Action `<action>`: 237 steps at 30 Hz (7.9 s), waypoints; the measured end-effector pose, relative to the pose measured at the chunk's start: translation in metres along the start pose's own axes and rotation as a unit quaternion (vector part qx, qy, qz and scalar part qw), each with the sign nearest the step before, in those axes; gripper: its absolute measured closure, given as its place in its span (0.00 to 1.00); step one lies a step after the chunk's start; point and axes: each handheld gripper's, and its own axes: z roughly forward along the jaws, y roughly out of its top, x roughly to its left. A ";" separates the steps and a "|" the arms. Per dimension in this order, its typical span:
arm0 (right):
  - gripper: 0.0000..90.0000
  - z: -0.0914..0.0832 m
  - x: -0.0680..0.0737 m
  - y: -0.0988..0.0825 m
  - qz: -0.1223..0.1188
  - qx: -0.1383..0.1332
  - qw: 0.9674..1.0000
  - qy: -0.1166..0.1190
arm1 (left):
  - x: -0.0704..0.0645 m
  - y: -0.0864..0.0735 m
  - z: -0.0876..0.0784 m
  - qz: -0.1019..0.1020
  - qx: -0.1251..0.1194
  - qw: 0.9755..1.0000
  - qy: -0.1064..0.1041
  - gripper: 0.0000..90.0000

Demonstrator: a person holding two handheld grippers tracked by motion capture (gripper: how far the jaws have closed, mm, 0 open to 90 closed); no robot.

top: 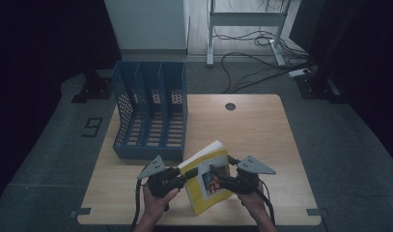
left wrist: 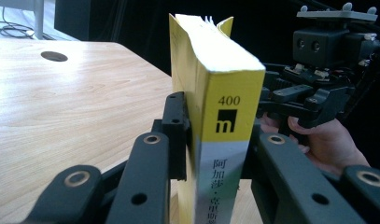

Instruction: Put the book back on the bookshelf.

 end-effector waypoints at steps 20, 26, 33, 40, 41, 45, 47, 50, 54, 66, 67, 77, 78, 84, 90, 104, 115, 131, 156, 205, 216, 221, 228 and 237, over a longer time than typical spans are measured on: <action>0.39 -0.011 -0.012 0.001 0.023 -0.027 0.999 -0.002 | 0.013 0.004 -0.019 -0.039 -0.029 0.999 0.009 0.84; 0.39 -0.009 -0.015 -0.002 0.024 -0.019 0.999 -0.009 | 0.019 0.007 -0.029 -0.048 -0.040 0.998 0.018 0.84; 0.39 -0.002 -0.017 -0.008 0.019 0.001 1.000 -0.023 | 0.025 0.011 -0.043 -0.055 -0.061 0.996 0.027 0.84; 0.39 0.009 -0.031 -0.021 0.031 0.044 0.998 -0.041 | 0.027 0.015 -0.054 -0.059 -0.081 0.995 0.028 0.84; 0.39 0.012 -0.034 -0.024 0.036 0.056 0.997 -0.044 | 0.027 0.015 -0.055 -0.059 -0.083 0.994 0.028 0.84; 0.39 0.026 -0.043 -0.038 0.036 0.115 0.990 -0.070 | 0.027 0.016 -0.058 -0.060 -0.087 0.994 0.033 0.84; 0.38 0.031 -0.046 -0.045 0.036 0.137 0.987 -0.074 | 0.025 0.015 -0.058 -0.056 -0.095 0.993 0.040 0.84; 0.38 0.036 -0.049 -0.051 0.036 0.152 0.985 -0.079 | 0.023 0.016 -0.059 -0.047 -0.094 0.993 0.046 0.84; 0.38 0.040 -0.051 -0.056 0.035 0.164 0.982 -0.080 | 0.025 0.016 -0.060 -0.053 -0.096 0.993 0.045 0.84; 0.36 0.050 -0.052 -0.071 0.024 0.204 0.975 -0.091 | 0.017 0.020 -0.070 -0.049 -0.114 0.991 0.048 0.84; 0.36 0.051 -0.052 -0.072 0.022 0.207 0.974 -0.093 | 0.016 0.020 -0.070 -0.049 -0.115 0.991 0.049 0.84; 0.36 0.050 -0.058 -0.079 0.011 0.200 0.973 -0.116 | 0.014 0.025 -0.062 -0.055 -0.116 0.990 0.053 0.84; 0.35 0.050 -0.057 -0.080 0.003 0.199 0.973 -0.121 | 0.015 0.025 -0.062 -0.058 -0.116 0.990 0.053 0.84; 0.36 0.049 -0.058 -0.080 0.004 0.198 0.972 -0.124 | 0.013 0.032 -0.066 -0.064 -0.120 0.989 0.059 0.84; 0.36 0.051 -0.056 -0.080 -0.009 0.203 0.970 -0.136 | 0.009 0.044 -0.071 -0.053 -0.120 0.989 0.066 0.84; 0.36 0.051 -0.055 -0.081 -0.008 0.202 0.969 -0.141 | 0.008 0.055 -0.073 -0.041 -0.126 0.988 0.084 0.84; 0.35 0.051 -0.054 -0.081 -0.003 0.202 0.968 -0.146 | 0.007 0.070 -0.081 -0.037 -0.137 0.986 0.090 0.84; 0.34 0.051 -0.054 -0.081 0.000 0.202 0.968 -0.149 | 0.008 0.084 -0.084 -0.039 -0.150 0.984 0.093 0.84; 0.33 0.051 -0.054 -0.081 0.000 0.202 0.968 -0.150 | 0.016 0.103 -0.091 -0.042 -0.175 0.978 0.103 0.84; 0.33 0.051 -0.054 -0.081 0.000 0.203 0.967 -0.152 | 0.032 0.121 -0.090 -0.033 -0.187 0.972 0.138 0.84; 0.33 0.051 -0.054 -0.081 0.000 0.203 0.967 -0.152 | 0.038 0.128 -0.089 -0.035 -0.192 0.970 0.143 0.84; 0.33 0.051 -0.054 -0.081 0.000 0.202 0.967 -0.152 | 0.041 0.131 -0.089 -0.034 -0.192 0.969 0.150 0.84; 0.32 0.051 -0.054 -0.081 0.000 0.203 0.967 -0.152 | 0.044 0.132 -0.089 -0.033 -0.193 0.968 0.157 0.84; 0.32 0.051 -0.054 -0.081 0.000 0.203 0.967 -0.152 | 0.049 0.131 -0.085 -0.035 -0.189 0.968 0.163 0.84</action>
